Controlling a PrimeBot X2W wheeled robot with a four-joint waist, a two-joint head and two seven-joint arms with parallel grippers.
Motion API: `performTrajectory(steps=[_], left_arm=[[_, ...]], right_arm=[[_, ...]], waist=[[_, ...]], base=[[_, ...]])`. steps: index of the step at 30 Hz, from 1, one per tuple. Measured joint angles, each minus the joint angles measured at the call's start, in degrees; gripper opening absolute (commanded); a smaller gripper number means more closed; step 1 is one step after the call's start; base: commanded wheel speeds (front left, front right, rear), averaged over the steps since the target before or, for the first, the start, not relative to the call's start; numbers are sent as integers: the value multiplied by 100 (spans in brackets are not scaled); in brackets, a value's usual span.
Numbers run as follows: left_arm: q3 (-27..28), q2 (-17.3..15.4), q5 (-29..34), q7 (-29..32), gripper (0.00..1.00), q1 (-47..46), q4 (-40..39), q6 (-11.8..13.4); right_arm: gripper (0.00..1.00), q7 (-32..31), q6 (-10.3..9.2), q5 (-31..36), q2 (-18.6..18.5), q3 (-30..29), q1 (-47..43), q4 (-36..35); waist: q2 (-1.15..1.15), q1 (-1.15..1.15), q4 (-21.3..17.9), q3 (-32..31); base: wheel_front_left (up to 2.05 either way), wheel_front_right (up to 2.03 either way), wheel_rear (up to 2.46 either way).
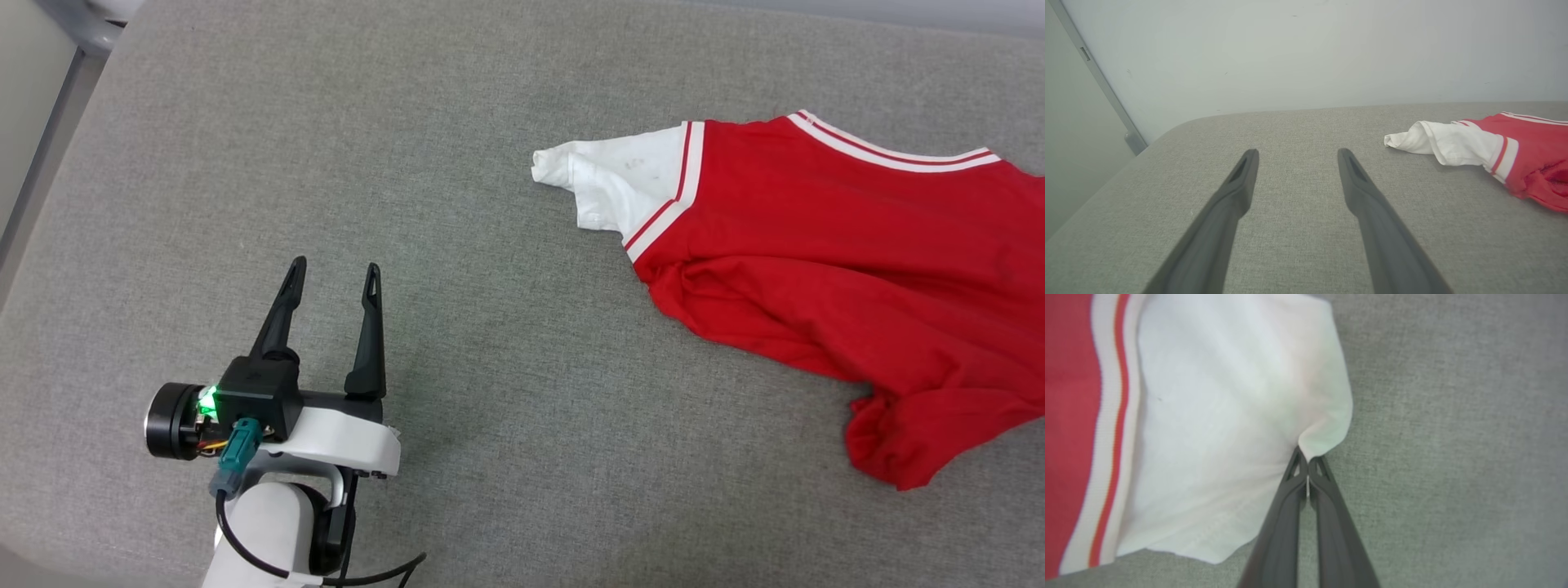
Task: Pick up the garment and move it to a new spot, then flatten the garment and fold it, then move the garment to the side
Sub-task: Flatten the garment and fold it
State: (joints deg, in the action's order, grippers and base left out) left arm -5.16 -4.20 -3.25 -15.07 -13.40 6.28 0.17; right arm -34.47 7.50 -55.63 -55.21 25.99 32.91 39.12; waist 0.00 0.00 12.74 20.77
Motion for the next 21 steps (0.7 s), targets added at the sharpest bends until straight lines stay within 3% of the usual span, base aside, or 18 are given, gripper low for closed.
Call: performTrajectory(steps=[1, 7, 13, 17, 21], left_arm=[[3, 3, 1, 0, 100, 4, 11, 1], [64, -27, 44, 0, 100, 71, 57, 8], [137, -64, 56, 0, 100, 260, 25, 33], [146, -60, 56, 0, 100, 340, -3, 38], [137, -55, 55, 0, 100, 379, -9, 37]], right_arm=[[97, 78, 0, 82, 38, -35, 3, -18], [100, 971, 2, 538, 122, -379, 113, -575], [100, 1521, 2, 894, 94, -813, 127, -1852], [100, 1748, 2, 1209, 419, -1078, 126, -2773], [100, 1588, 1, 1402, 748, -1109, 146, -3677]], waist=[[0, 0, -12, -20], [0, 0, -88, -267], [0, 0, -203, -523], [0, 0, -264, -622], [0, 0, -258, -664]], base=[[0, 0, 0], [0, 0, 0], [0, 0, 0], [0, 0, 0], [0, 0, 0]])
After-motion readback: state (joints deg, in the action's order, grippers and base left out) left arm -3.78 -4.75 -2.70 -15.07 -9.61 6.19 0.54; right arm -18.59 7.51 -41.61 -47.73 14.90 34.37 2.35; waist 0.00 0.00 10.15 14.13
